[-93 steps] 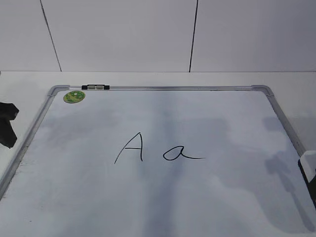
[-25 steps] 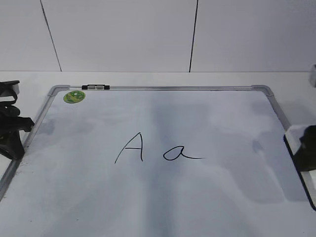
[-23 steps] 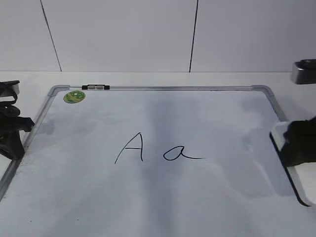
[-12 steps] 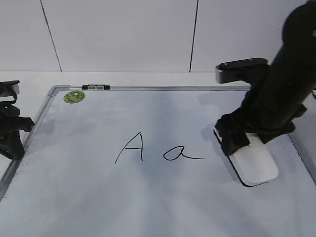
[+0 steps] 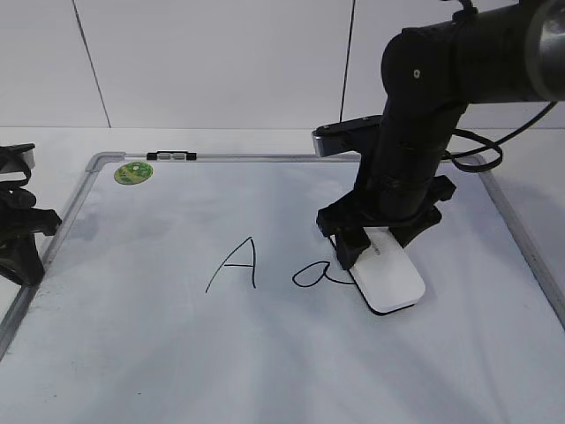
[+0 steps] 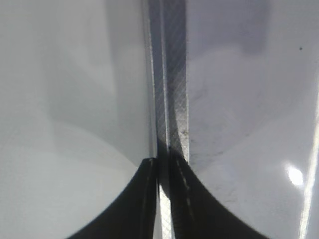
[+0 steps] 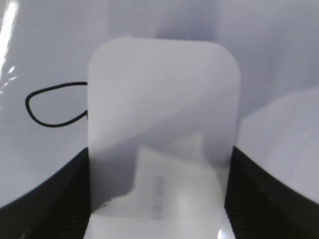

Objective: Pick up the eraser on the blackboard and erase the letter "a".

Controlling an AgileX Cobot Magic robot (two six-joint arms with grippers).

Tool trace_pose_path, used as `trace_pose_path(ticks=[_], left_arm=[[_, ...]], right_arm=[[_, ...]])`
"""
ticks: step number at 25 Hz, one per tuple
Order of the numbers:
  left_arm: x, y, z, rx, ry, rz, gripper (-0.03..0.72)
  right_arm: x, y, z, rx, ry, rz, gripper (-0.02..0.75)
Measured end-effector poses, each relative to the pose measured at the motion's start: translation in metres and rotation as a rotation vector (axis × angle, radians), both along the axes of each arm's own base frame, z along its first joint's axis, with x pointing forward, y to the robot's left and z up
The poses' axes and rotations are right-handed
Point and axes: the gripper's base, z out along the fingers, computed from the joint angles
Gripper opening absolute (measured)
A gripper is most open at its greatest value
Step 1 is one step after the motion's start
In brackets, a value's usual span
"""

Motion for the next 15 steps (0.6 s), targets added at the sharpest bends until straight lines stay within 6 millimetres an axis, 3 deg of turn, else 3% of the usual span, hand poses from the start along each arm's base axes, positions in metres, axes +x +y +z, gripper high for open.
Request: trace_pose_path(ticks=[15], left_arm=[[0.0, 0.0, 0.0, -0.001, 0.0, 0.001, 0.064]], right_arm=[[0.007, 0.021, -0.022, -0.027, 0.045, 0.04, 0.583]])
